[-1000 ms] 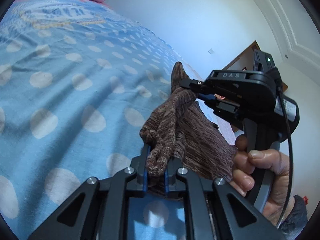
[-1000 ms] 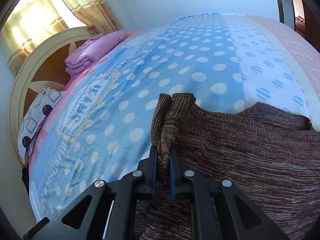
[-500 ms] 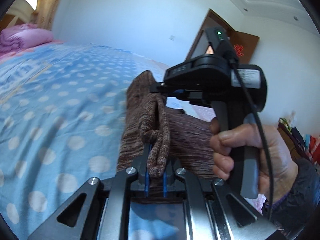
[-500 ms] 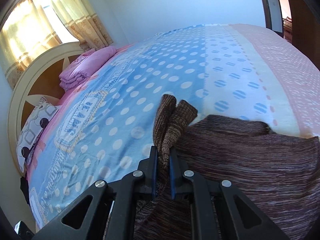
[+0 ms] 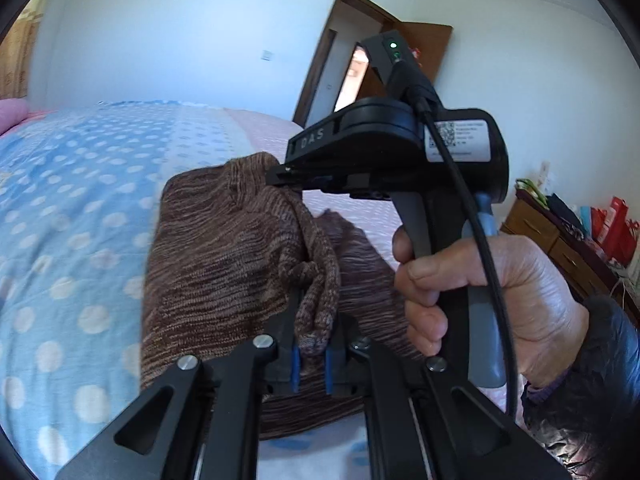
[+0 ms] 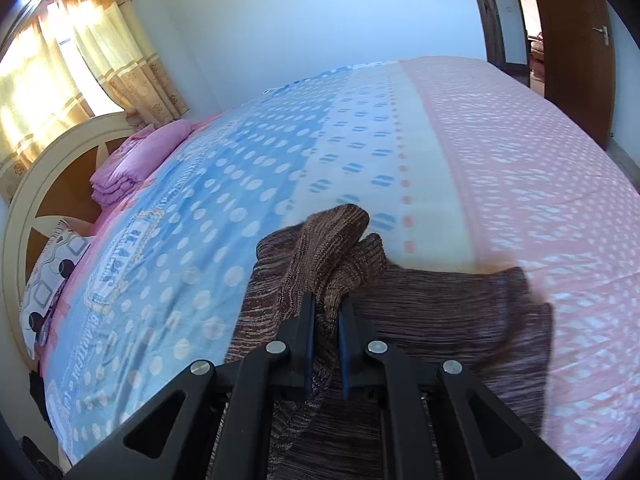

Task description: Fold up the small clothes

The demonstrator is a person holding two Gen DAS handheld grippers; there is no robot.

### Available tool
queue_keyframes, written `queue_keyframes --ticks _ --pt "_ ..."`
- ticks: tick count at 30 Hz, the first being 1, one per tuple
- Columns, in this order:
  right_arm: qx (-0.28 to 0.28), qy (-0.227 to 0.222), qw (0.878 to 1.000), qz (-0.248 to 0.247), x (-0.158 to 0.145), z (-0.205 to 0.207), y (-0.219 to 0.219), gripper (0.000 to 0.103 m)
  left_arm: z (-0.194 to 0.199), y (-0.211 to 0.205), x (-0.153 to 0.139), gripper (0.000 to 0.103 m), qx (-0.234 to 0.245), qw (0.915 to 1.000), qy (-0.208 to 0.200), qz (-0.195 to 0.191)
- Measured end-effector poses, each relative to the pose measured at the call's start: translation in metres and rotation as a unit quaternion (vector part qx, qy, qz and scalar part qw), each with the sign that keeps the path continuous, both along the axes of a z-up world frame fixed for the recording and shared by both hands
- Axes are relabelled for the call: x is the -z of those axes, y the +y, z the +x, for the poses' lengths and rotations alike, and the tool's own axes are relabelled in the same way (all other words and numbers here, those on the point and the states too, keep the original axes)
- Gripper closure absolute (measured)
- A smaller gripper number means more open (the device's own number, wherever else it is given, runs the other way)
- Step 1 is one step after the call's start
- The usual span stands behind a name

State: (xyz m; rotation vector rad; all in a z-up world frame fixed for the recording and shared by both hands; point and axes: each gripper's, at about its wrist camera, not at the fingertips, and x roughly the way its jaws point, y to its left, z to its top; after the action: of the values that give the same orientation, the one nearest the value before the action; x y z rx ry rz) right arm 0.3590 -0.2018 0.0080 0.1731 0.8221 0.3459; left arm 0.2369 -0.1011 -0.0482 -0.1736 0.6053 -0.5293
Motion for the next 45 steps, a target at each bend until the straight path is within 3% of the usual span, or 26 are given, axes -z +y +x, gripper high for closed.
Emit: queue_keyframes --ticks 15,25,27,30,31,34,35,36,39,45 --pt "0.060 0.011 0.998 -0.010 0.032 -0.019 -0.114 0.094 0.009 -0.090 0.027 0.095 0.086 0.9956 0.019 0.029" --pt "0.075 0.045 0.996 -0.008 0.072 -0.012 -0.132 0.094 0.010 -0.109 0.034 0.095 0.098 0.9920 0.059 0.053" --pt "0.078 0.041 0.996 -0.002 0.075 -0.013 -0.134 0.093 0.009 -0.105 0.034 0.094 0.096 0.9920 0.065 0.050" --pt "0.092 0.046 0.995 0.008 0.072 -0.020 -0.140 0.083 -0.001 -0.093 0.030 0.092 0.102 0.9907 0.074 0.051" --pt "0.105 0.052 0.993 0.010 0.069 -0.026 -0.145 0.076 -0.007 -0.086 0.029 0.087 0.113 0.9893 0.078 0.050" --pt "0.148 0.030 0.989 0.010 0.051 -0.064 -0.158 0.075 -0.030 -0.054 0.023 0.060 0.117 0.9893 0.077 0.042" --pt "0.152 0.017 0.988 0.014 0.044 -0.080 -0.161 0.075 -0.036 -0.041 0.020 0.057 0.108 0.9908 0.074 0.037" --pt "0.149 0.007 0.988 0.028 0.037 -0.099 -0.161 0.073 -0.041 -0.032 0.019 0.057 0.099 0.9918 0.074 0.031" --pt "0.129 0.002 0.989 0.066 0.031 -0.145 -0.153 0.043 -0.050 0.003 0.013 0.057 0.075 0.9944 0.072 0.016" --pt "0.115 -0.003 0.992 0.055 0.041 -0.184 -0.123 0.043 -0.036 0.046 0.008 0.057 -0.011 0.9973 0.072 0.015"
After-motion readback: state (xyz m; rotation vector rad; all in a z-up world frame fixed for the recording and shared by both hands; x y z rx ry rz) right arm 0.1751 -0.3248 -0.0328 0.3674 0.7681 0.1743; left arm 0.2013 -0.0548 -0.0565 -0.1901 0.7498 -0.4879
